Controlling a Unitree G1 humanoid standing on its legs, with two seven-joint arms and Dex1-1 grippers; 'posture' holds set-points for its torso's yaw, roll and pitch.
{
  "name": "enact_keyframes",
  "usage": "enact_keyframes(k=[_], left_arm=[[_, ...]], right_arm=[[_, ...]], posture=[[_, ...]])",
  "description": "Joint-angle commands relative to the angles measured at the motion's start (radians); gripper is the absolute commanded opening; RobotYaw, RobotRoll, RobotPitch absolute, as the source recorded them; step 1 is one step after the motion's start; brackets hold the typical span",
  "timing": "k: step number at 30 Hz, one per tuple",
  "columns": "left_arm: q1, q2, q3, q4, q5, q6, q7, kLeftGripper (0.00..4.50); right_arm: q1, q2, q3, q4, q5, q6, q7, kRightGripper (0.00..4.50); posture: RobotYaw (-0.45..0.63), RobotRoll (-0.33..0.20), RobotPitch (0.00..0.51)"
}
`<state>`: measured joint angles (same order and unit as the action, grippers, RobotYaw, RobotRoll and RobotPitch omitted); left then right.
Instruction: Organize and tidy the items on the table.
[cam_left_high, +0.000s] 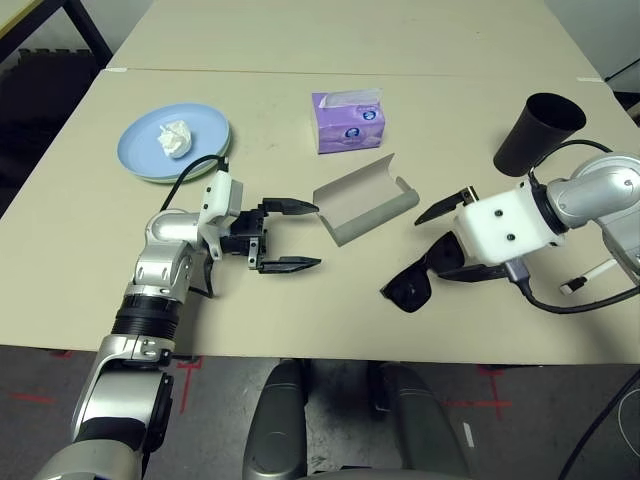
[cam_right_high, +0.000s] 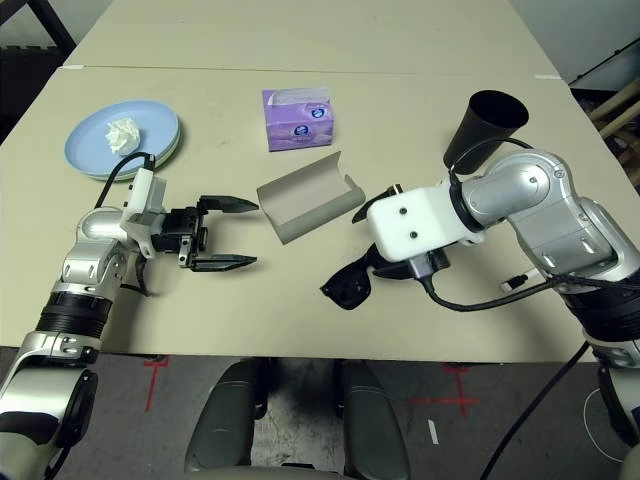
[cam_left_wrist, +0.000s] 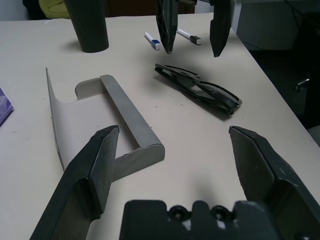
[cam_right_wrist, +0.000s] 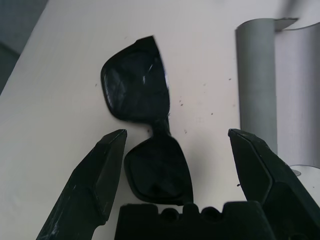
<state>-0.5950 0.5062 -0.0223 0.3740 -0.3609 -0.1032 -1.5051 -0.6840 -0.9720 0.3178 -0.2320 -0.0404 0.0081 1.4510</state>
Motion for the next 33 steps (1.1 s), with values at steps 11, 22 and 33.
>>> enact_keyframes(k=[11, 22, 33], left_arm=[[0.007, -0.001, -0.046, -0.030, -0.008, 0.031, -0.016, 4.47], [-0.002, -0.002, -0.053, -0.021, -0.004, 0.027, -0.016, 4.47], [0.004, -0.002, -0.052, -0.024, -0.002, 0.026, -0.009, 4.47]], right_arm=[[0.067, -0.004, 0.043, -0.130, -0.201, 0.057, -0.038, 4.50], [0.036, 0.031, 0.070, -0.198, -0.248, 0.084, -0.020, 4.50], [-0.008, 0.051, 0.122, -0.088, -0.306, -0.098, -0.035, 4.50]], posture=[[0.13, 0.000, 0.239], [0.13, 0.000, 0.235], [0.14, 0.000, 0.236]])
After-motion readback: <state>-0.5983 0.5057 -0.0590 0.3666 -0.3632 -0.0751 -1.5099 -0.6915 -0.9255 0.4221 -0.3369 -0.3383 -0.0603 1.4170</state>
